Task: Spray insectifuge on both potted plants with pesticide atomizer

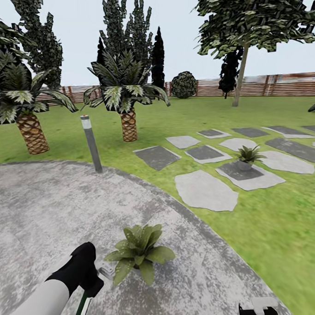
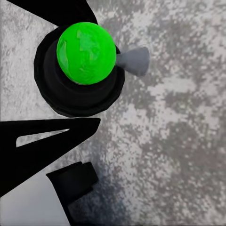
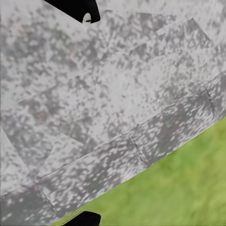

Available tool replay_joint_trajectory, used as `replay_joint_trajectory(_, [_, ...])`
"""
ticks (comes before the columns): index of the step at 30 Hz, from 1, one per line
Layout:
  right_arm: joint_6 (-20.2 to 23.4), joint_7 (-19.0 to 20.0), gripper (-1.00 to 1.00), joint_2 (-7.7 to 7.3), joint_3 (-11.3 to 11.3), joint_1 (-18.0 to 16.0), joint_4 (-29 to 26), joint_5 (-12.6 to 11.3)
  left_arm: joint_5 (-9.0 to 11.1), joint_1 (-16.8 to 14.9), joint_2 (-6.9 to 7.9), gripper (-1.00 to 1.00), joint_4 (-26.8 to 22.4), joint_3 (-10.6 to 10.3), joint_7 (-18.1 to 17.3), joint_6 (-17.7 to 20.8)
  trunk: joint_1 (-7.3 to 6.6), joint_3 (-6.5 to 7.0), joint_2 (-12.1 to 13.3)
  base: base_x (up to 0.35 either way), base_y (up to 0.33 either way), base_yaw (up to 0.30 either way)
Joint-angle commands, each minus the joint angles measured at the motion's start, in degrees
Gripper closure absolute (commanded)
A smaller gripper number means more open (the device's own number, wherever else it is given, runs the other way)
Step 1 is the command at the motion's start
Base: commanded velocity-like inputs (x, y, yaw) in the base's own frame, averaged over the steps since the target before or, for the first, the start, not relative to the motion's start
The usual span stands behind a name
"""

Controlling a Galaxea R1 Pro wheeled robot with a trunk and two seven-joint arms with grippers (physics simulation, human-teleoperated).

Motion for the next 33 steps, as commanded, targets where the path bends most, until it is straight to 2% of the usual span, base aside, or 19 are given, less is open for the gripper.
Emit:
replay_joint_trajectory(1, [-0.2,-0.2,-1.0,-0.01,-0.4,0.0,0.1,0.6,-0.5,0.0,0.03,1.0,-0.2,-0.2,-0.6,0.2,-0.01,-0.06,0.0,0.0,-0.272,0.276])
replay_joint_trajectory(9, [-0.1,-0.2,-1.0,-0.01,-0.4,0.0,0.1,0.6,-0.5,0.0,0.03,1.0,0.4,-0.1,-0.6,0.2,-0.01,-0.06,0.0,0.018,-0.273,0.049])
replay_joint_trajectory(15, [-0.1,-0.2,-1.0,-0.01,-0.4,0.0,0.1,0.6,-0.3,0.0,0.06,1.0,0.4,0.0,-1.2,0.1,-0.01,-0.06,0.0,0.187,-0.229,0.006])
replay_joint_trajectory(19, [-0.1,-0.2,-1.0,0.11,-0.4,0.0,0.1,0.6,-0.3,-0.2,0.2,1.0,-0.2,4.0,-2.3,-0.2,-0.01,-0.06,0.0,-0.011,-0.262,0.213])
replay_joint_trajectory(20, [-0.1,-0.2,-1.0,0.14,-0.4,0.0,0.1,0.6,-0.7,-0.5,0.46,1.0,-0.3,5.3,-4.2,-0.4,-0.01,-0.06,0.0,-0.086,-0.272,0.271])
replay_joint_trajectory(23, [-0.1,-0.2,-1.0,0.16,-0.4,0.0,0.1,0.6,-1.5,-1.1,0.83,1.0,-0.4,5.7,-9.2,-0.5,-0.01,-0.06,0.0,-0.027,-0.11,0.277])
replay_joint_trajectory(24, [-0.1,-0.3,-1.0,0.17,-0.4,0.0,0.1,0.6,-2.0,-1.3,0.84,1.0,-0.4,5.6,-9.7,-0.5,-0.01,-0.06,0.0,-0.008,-0.031,0.278])
replay_joint_trajectory(27, [-0.1,-0.2,-1.0,0.17,-0.4,0.0,0.1,0.6,-5.6,-4.6,0.72,1.0,0.1,5.6,-11.4,-0.4,-0.01,-0.06,0.0,-0.002,-0.01,0.279])
replay_joint_trajectory(29, [-0.1,-0.2,-1.0,0.17,-0.4,0.0,0.1,0.6,-7.8,-6.5,0.46,1.0,0.3,5.5,-14.3,-0.4,-0.01,-0.06,0.0,-0.001,-0.002,0.203])
replay_joint_trajectory(31, [-0.1,-0.2,-1.0,0.17,-0.4,0.0,0.1,0.6,-11.6,-8.2,0.06,1.0,0.3,4.7,-18.9,-0.4,-0.01,-0.06,0.0,0.0,-0.001,0.063])
replay_joint_trajectory(32, [-0.1,-0.2,-1.0,0.17,-0.4,0.0,0.2,0.6,-14.3,-9.4,-0.16,1.0,0.3,3.3,-22.7,-0.4,-0.01,-0.06,0.0,0.0,0.0,0.017])
replay_joint_trajectory(33, [-0.1,-0.2,-1.0,0.15,-0.4,0.0,0.2,0.6,-15.4,-9.8,-0.22,1.0,0.3,2.6,-25.0,-0.4,-0.01,-0.06,0.0,0.0,0.0,0.011])
